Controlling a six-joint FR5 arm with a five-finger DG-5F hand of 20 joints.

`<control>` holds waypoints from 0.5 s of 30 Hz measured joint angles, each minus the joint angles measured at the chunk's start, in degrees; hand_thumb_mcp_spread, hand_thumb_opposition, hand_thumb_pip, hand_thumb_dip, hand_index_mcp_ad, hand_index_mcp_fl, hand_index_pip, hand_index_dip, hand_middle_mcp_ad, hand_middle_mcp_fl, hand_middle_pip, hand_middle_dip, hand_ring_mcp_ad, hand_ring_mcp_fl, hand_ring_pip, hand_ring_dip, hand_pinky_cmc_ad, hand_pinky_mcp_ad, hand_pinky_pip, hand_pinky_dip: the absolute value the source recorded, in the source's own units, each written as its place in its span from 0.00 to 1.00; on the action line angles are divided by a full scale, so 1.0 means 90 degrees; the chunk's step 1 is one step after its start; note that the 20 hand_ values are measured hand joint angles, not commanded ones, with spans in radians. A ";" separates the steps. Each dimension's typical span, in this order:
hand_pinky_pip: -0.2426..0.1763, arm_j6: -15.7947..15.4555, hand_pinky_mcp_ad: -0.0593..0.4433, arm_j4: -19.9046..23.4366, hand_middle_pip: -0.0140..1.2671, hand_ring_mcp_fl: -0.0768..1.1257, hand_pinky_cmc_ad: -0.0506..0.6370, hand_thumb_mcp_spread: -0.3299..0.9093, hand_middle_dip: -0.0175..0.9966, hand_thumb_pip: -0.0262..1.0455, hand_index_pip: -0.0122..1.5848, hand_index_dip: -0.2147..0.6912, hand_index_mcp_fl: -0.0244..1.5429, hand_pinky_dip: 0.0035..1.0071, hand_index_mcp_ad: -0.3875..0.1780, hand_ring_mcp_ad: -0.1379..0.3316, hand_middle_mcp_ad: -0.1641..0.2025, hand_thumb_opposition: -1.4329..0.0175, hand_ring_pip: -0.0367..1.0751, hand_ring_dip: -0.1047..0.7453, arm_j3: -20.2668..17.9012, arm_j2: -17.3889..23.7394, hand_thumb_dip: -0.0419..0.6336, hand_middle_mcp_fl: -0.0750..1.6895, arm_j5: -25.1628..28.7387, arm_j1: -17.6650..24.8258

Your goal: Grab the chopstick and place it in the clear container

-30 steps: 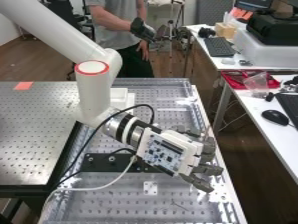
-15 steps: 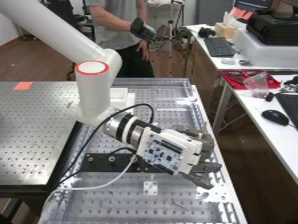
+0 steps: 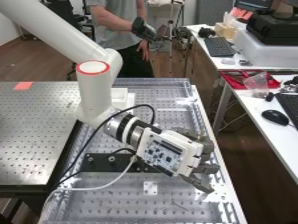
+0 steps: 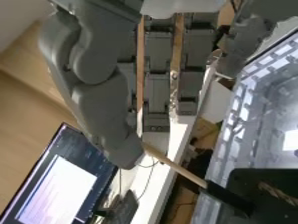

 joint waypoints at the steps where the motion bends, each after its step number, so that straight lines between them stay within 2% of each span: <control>1: 0.59 -0.0040 0.61 0.0020 0.52 0.64 0.62 0.76 0.64 0.57 0.69 0.20 0.56 0.18 0.51 0.41 0.42 0.27 0.12 0.63 0.0010 -0.0003 0.45 0.59 0.0032 0.0004; 3: 0.59 -0.0064 0.61 0.0035 0.51 0.68 0.65 0.77 0.64 0.56 0.66 0.23 0.59 0.18 0.50 0.40 0.41 0.27 0.12 0.63 0.0025 -0.0008 0.45 0.60 0.0077 0.0010; 8: 0.58 -0.0173 0.61 0.0038 0.48 0.70 0.65 0.77 0.63 0.56 0.60 0.22 0.63 0.18 0.51 0.40 0.41 0.26 0.12 0.63 0.0113 -0.0024 0.45 0.63 0.0088 0.0021; 11: 0.62 -0.0219 0.61 0.0036 0.46 0.72 0.65 0.78 0.63 0.56 0.58 0.24 0.65 0.18 0.50 0.41 0.48 0.25 0.12 0.63 0.0163 -0.0026 0.45 0.65 0.0082 0.0020; 15: 0.62 -0.0224 0.61 0.0052 0.44 0.73 0.65 0.78 0.63 0.57 0.56 0.24 0.66 0.18 0.50 0.40 0.48 0.25 0.11 0.63 0.0212 -0.0017 0.45 0.67 0.0078 0.0006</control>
